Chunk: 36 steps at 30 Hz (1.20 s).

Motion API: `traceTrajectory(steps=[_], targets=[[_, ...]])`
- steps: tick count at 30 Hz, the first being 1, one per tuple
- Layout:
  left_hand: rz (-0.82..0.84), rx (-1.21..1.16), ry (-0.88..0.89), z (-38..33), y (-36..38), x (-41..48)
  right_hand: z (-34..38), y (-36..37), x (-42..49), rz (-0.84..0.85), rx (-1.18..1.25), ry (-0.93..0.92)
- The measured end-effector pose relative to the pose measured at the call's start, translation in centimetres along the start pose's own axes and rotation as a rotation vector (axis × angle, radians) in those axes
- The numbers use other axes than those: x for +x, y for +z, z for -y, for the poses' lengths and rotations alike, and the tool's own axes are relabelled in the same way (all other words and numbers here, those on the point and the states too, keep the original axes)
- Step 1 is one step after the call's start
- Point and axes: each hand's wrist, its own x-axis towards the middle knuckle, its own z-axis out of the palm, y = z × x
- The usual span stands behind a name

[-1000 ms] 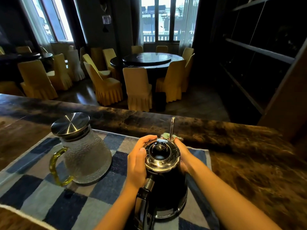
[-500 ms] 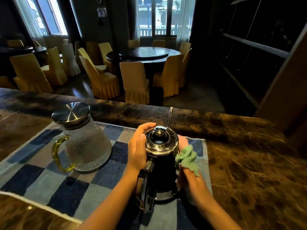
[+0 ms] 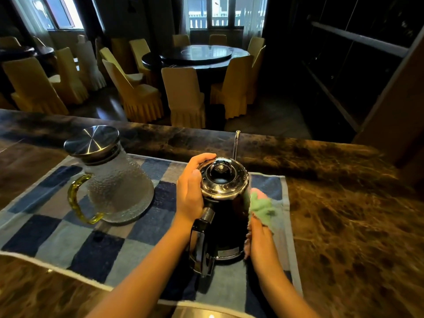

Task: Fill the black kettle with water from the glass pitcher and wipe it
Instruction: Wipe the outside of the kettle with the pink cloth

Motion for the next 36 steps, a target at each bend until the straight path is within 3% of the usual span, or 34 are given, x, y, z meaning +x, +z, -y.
traceTrajectory(steps=[4,8,11,18,24,28,30,33,36], targets=[[-0.003,-0.023,-0.012,0.2,-0.2,0.0,1.9,1.7,-0.7,0.067,0.078,-0.071],[0.003,-0.032,-0.006,0.3,-0.2,-0.1,5.6,2.6,2.8,0.016,-0.005,-0.235],[0.005,-0.006,0.008,0.2,-0.1,-0.1,5.4,2.1,5.1,-0.062,-0.194,-0.118],[-0.006,-0.014,0.000,0.2,0.1,-0.4,-1.5,2.9,-2.8,-0.192,0.131,0.109],[-0.013,-0.015,-0.024,-0.2,0.0,-0.4,2.9,4.6,-4.7,-0.059,0.158,-0.149],[-0.014,-0.017,-0.040,-0.4,0.1,-0.6,4.5,3.9,-0.7,-0.141,0.075,-0.280],[-0.016,-0.007,-0.042,-0.4,0.0,-0.7,3.3,2.8,0.2,-0.210,0.055,-0.208],[-0.016,-0.010,-0.056,-0.3,0.0,-0.7,-0.8,2.6,-1.6,-0.202,0.051,0.049],[-0.011,-0.012,-0.051,-0.3,0.1,-0.7,-2.3,3.9,-4.7,-0.196,0.052,0.095]])
